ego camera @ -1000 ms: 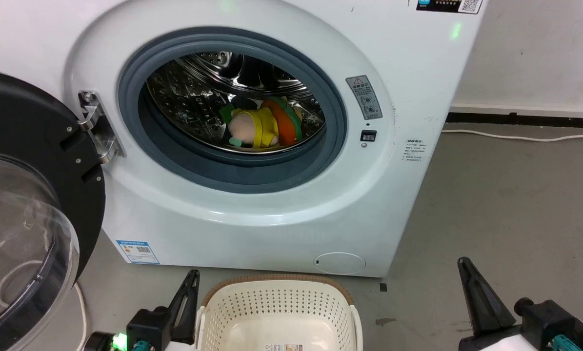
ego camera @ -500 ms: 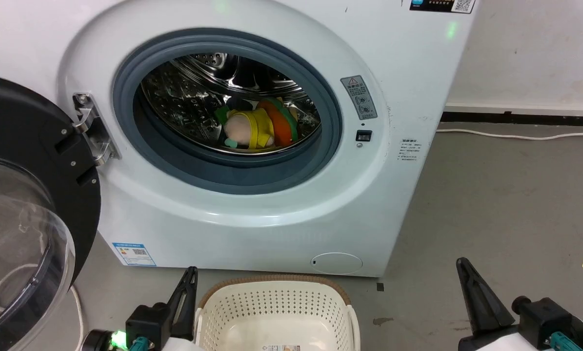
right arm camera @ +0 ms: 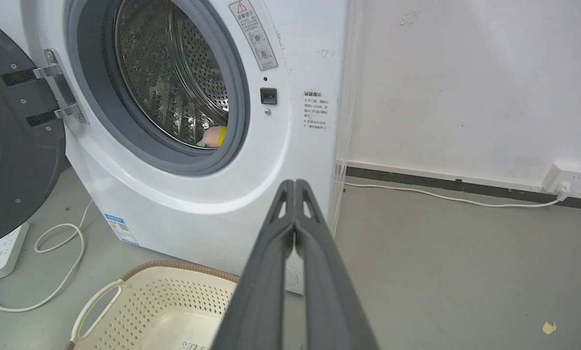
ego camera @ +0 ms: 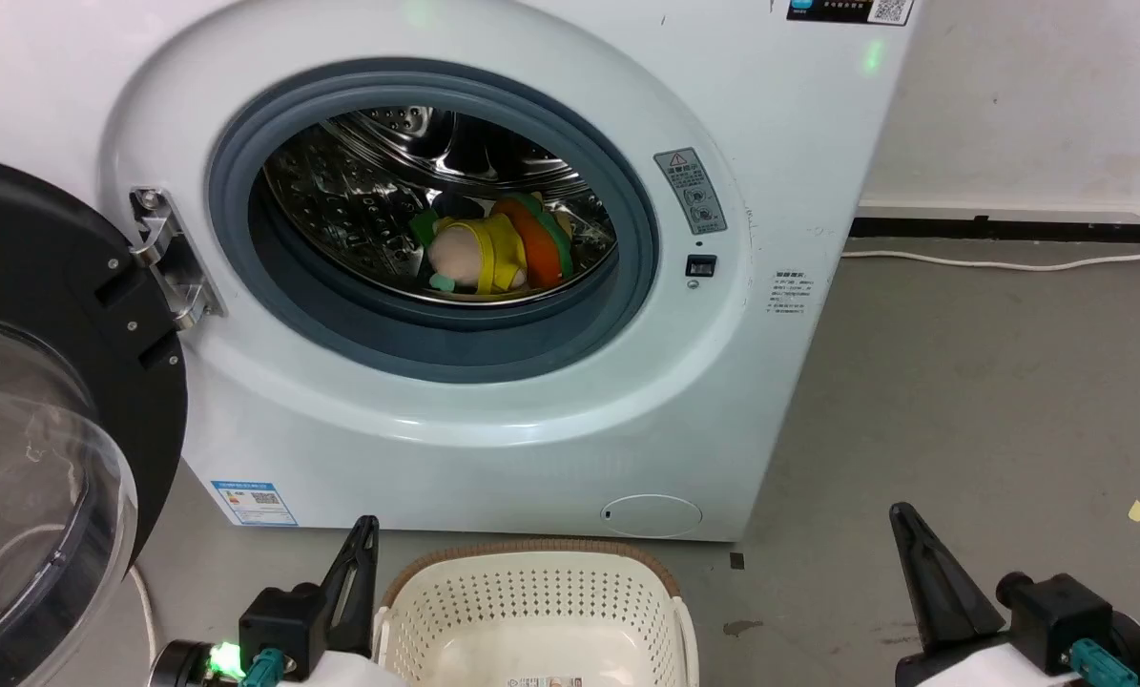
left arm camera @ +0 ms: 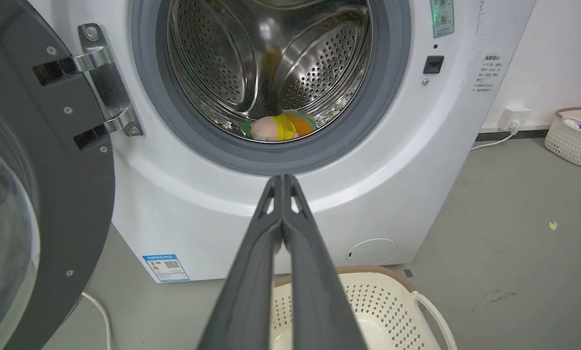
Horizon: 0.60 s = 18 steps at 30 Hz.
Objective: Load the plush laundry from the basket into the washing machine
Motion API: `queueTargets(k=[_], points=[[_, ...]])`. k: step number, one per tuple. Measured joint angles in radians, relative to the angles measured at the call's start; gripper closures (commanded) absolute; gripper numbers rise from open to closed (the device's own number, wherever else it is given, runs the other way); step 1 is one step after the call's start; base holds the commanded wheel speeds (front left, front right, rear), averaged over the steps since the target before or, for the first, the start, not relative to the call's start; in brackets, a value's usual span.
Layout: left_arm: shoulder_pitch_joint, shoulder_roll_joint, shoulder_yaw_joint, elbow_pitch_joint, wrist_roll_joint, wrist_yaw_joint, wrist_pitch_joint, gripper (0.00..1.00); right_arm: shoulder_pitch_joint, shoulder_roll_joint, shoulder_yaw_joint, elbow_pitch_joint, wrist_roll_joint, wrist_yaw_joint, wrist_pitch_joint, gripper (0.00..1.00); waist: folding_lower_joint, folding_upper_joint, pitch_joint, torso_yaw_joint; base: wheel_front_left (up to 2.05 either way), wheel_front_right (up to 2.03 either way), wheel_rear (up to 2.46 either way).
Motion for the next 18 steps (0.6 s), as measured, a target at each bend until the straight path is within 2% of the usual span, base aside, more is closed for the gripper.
queueTargets(k=[18], points=[[-0.001, -0.022, 0.031, -0.020, 0.024, -0.006, 0.038, 1.00, -0.017, 0.000, -0.001, -0.010, -0.011, 0.000, 0.037, 1.00, 0.0000, 0.0000, -0.002, -0.015, 0.00, 0.00, 0.00]])
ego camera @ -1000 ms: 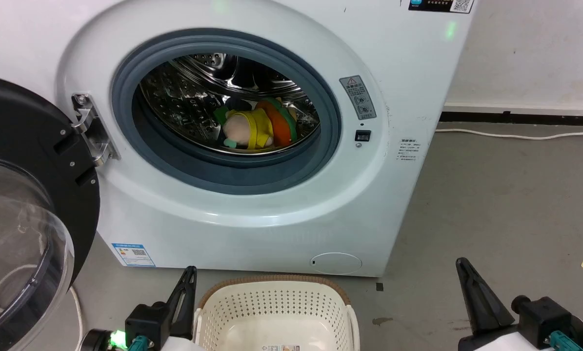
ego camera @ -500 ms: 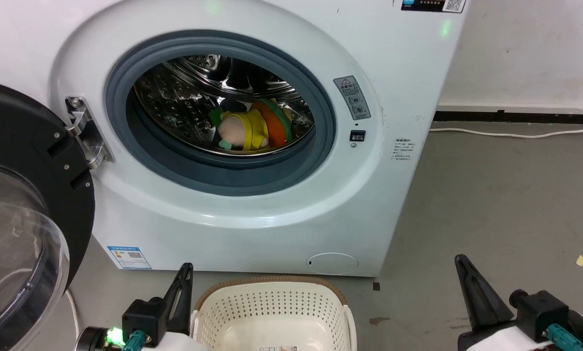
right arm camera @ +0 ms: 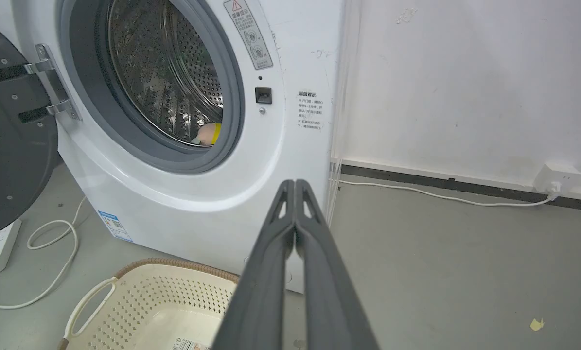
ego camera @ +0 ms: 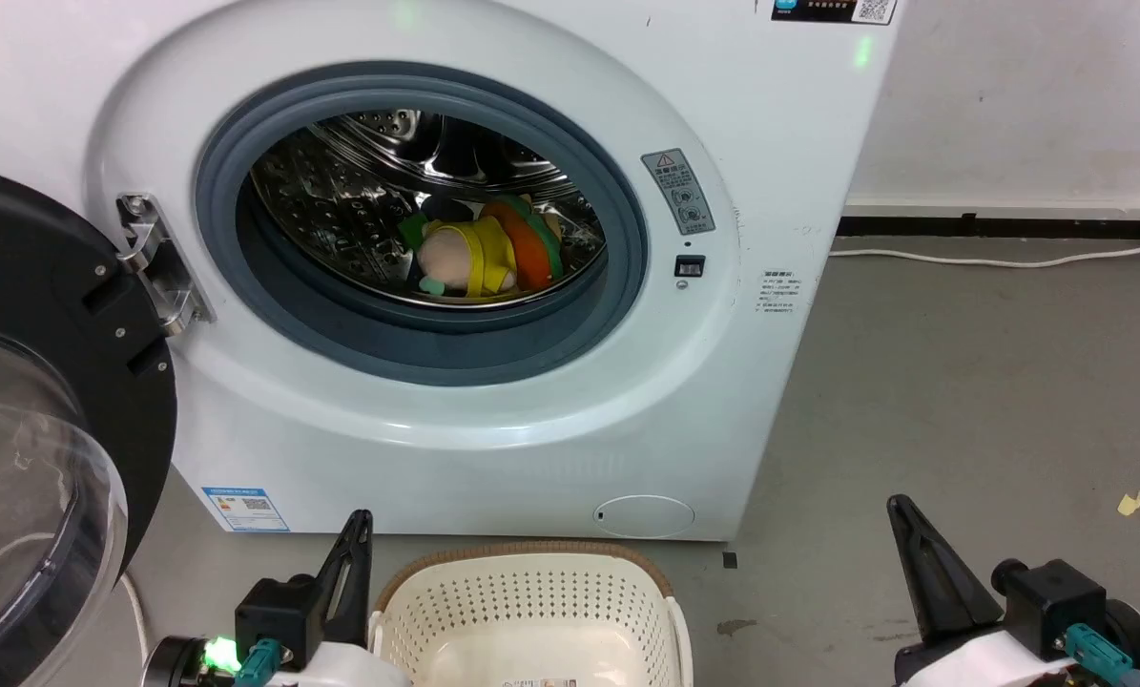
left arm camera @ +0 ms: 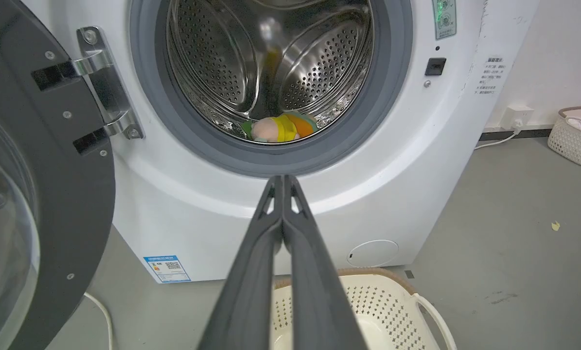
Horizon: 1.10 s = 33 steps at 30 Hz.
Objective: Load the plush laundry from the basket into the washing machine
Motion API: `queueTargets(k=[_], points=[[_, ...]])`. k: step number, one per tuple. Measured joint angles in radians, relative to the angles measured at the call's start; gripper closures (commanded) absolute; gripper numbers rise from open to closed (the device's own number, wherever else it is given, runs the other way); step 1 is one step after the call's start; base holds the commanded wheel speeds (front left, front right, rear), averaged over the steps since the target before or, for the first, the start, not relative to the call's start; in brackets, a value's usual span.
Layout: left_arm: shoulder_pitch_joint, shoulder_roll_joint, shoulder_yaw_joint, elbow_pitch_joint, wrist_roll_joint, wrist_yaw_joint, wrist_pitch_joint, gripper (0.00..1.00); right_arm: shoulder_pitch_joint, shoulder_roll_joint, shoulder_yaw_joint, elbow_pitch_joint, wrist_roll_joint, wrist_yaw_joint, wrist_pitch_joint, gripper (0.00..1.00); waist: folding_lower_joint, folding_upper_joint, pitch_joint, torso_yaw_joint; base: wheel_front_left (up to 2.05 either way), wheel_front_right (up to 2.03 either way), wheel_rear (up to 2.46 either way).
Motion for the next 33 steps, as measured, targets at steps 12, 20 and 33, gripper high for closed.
queueTargets(k=[12, 20, 33], points=[[-0.004, -0.007, 0.021, -0.014, 0.016, -0.002, 0.024, 1.00, -0.002, 0.000, -0.001, -0.006, -0.011, 0.000, 0.024, 1.00, 0.0000, 0.0000, -0.001, -0.010, 0.00, 0.00, 0.00], [-0.012, -0.016, 0.032, -0.025, 0.026, -0.003, 0.041, 1.00, -0.005, 0.000, -0.001, -0.010, -0.015, 0.000, 0.041, 1.00, 0.0000, 0.0000, -0.002, -0.017, 0.00, 0.00, 0.00], [-0.016, -0.033, 0.059, -0.044, 0.039, -0.004, 0.069, 1.00, -0.021, 0.000, -0.001, -0.016, -0.024, 0.000, 0.072, 1.00, 0.0000, 0.0001, -0.004, -0.029, 0.00, 0.00, 0.00]])
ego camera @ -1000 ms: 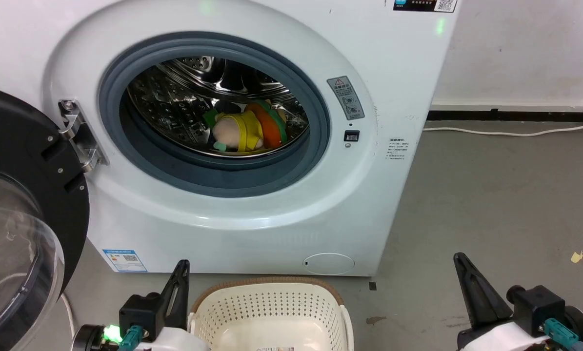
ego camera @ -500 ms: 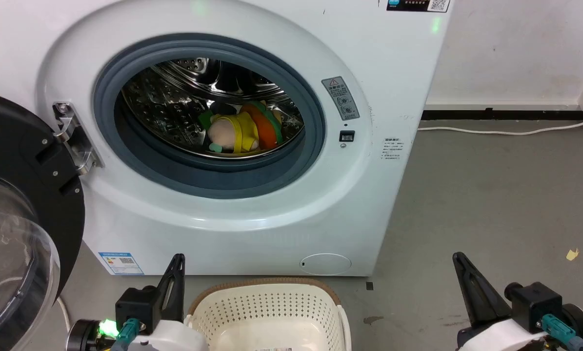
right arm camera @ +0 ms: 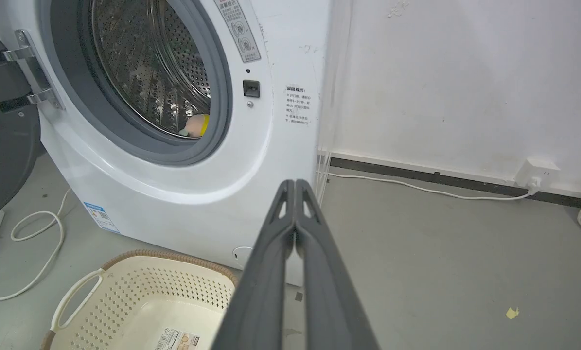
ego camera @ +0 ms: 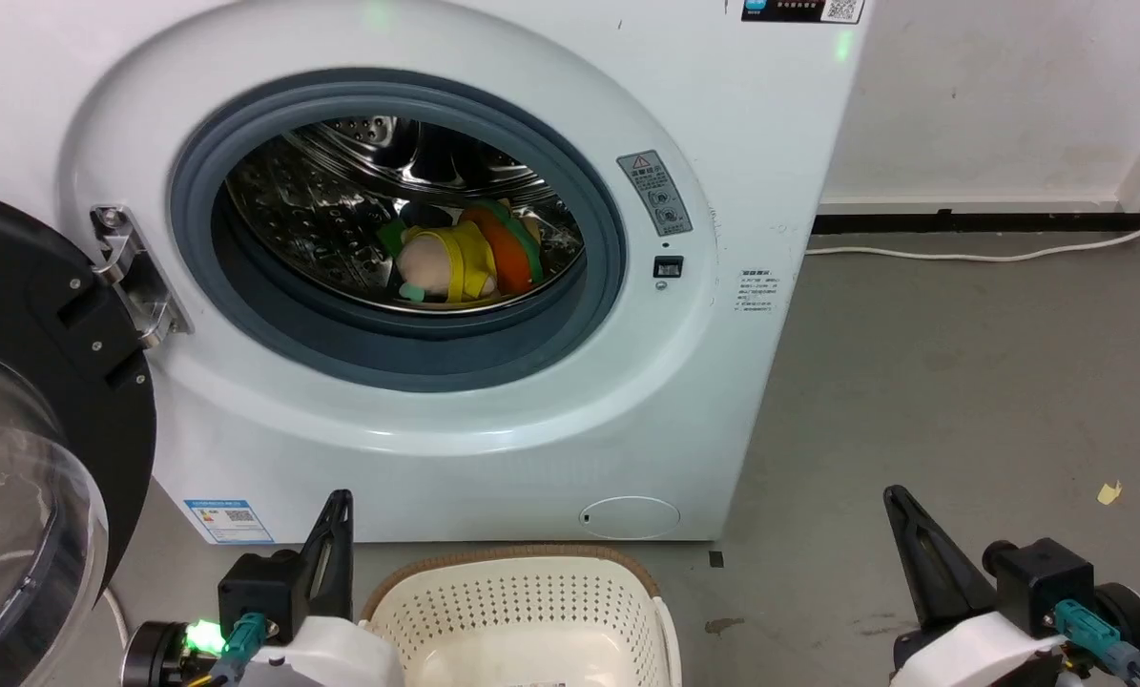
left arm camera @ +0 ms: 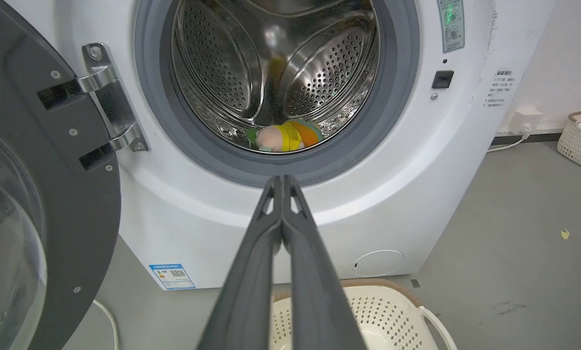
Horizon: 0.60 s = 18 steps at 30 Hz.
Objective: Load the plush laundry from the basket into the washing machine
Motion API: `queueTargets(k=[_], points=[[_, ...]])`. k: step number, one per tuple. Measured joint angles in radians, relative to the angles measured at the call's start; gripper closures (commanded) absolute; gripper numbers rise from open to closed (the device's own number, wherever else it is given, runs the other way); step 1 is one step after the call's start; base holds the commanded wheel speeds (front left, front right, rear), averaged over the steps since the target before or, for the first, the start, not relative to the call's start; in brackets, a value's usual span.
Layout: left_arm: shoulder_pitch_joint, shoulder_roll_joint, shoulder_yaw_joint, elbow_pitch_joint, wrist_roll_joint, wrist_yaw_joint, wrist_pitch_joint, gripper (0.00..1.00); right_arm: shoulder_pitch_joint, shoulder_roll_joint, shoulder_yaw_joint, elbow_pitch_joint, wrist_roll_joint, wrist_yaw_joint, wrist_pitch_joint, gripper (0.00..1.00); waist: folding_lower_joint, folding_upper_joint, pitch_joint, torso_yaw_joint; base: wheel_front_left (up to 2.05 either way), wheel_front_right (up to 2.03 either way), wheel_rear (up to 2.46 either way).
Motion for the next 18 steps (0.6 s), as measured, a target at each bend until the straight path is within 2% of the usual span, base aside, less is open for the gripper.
queueTargets(k=[18], points=[[-0.001, -0.013, 0.031, -0.021, 0.023, -0.007, 0.036, 1.00, -0.008, 0.000, -0.001, -0.007, -0.011, 0.000, 0.035, 1.00, 0.0000, 0.0000, -0.002, -0.015, 0.00, 0.00, 0.00]])
